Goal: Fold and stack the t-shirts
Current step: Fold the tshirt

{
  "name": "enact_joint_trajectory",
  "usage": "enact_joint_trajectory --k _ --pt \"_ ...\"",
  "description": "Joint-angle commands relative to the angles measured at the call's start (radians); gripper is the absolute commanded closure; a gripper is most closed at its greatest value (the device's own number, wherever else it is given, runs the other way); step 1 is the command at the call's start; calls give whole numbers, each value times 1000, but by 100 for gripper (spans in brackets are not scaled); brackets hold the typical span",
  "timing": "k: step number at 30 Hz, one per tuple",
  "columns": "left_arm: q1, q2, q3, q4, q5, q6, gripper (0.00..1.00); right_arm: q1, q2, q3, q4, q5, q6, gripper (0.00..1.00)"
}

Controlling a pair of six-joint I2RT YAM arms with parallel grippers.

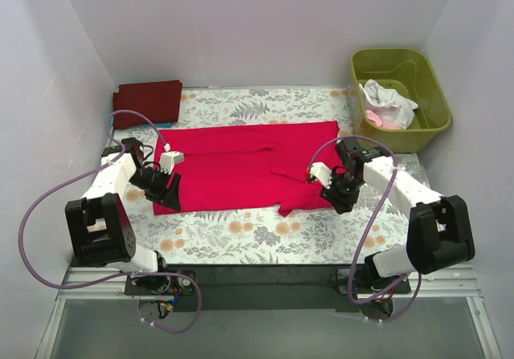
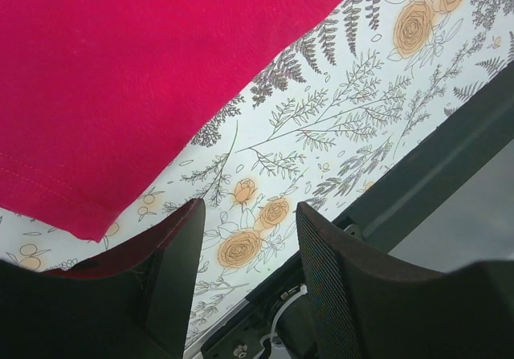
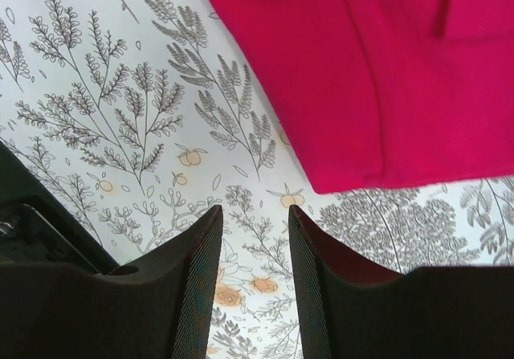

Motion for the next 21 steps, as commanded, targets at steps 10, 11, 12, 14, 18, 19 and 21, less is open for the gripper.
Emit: enact_joint_trajectory --k 10,11,12,14,18,19,21 --pt "2 28 44 0 -8 33 52 83 9 -91 267 112 -76 49" --pt "2 31 44 3 -11 33 52 85 20 -94 268 112 -79 50" --pt "3 33 44 12 -20 31 52 86 24 -98 273 114 -79 50" --pt "2 39 43 24 -28 35 52 88 34 -126 293 126 -88 50" --pt "3 57 46 37 -37 41 52 88 38 -166 320 144 -112 52" --pt "3 63 44 38 -37 39 52 88 40 -173 322 150 -114 53" --pt "5 63 43 41 -37 42 52 86 43 -180 325 154 -122 54"
